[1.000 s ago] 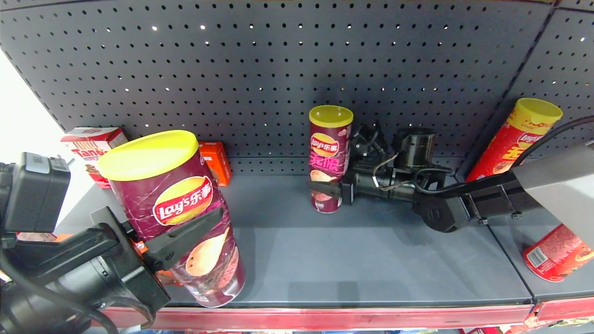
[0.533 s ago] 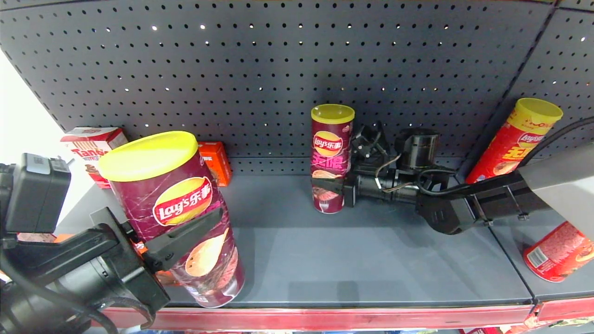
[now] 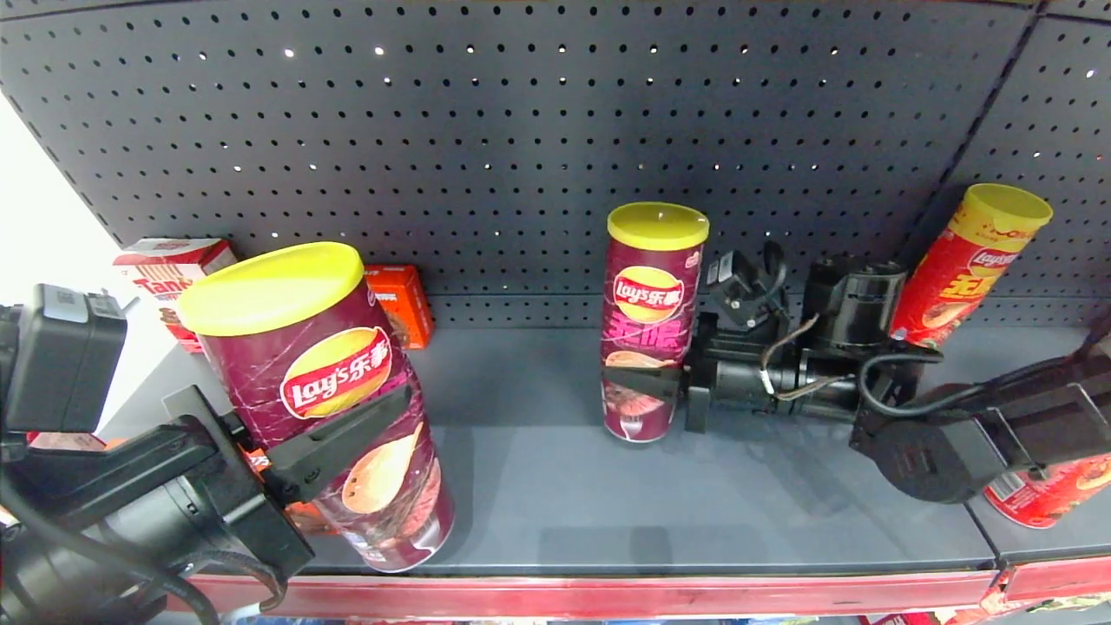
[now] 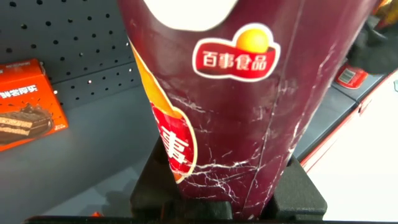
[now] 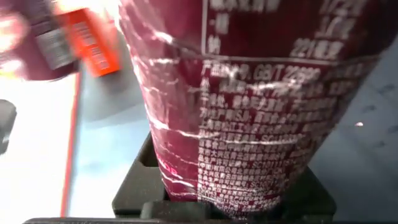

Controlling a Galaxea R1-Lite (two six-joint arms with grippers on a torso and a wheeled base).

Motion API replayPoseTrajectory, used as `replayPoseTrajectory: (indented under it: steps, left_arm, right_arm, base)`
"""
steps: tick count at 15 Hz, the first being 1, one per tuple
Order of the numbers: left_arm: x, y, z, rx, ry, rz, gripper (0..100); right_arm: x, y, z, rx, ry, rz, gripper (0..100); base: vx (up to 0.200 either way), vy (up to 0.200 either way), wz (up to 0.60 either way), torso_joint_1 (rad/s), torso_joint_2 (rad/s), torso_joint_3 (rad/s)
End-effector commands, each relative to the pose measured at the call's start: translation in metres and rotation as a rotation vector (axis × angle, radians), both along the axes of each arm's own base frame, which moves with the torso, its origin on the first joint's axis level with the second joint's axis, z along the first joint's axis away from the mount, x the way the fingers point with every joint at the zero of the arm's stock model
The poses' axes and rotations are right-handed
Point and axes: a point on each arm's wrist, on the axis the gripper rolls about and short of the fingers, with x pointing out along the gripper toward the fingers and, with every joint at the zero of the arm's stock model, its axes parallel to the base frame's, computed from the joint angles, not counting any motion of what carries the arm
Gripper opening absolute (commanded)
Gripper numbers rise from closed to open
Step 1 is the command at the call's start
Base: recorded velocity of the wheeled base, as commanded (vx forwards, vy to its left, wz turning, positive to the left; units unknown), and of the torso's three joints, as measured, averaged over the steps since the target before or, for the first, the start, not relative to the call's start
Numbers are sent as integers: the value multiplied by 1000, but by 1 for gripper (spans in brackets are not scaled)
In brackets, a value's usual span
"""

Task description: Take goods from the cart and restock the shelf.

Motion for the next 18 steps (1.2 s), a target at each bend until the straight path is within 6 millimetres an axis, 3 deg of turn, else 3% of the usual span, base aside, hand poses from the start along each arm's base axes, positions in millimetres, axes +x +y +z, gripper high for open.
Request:
replayPoseTrajectory:
  steps: [1, 5, 16, 17, 18]
  left_arm:
    - [0, 0, 0, 0, -1, 0, 0]
    - [1, 1, 1, -3, -3, 6, 0]
    - [2, 1, 3, -6, -8, 12, 0]
    - [2, 1, 3, -7, -9, 12, 0]
    - [2, 1, 3, -7, -9, 12, 0]
  right_arm:
    - [-41, -11, -3, 12, -23, 34, 0]
    - [-59, -12, -27, -4, 6, 61, 0]
    - [-46, -4, -51, -28, 38, 61, 0]
    - [-46, -4, -50, -27, 35, 58, 100]
    - [-46, -5, -50, -26, 35, 54, 100]
  base:
    - [0, 0, 0, 0, 0, 0]
    - [0, 0, 0, 0, 0, 0]
    - [0, 0, 0, 0, 0, 0]
    - [0, 0, 0, 0, 0, 0]
    - [0, 0, 0, 0, 0, 0]
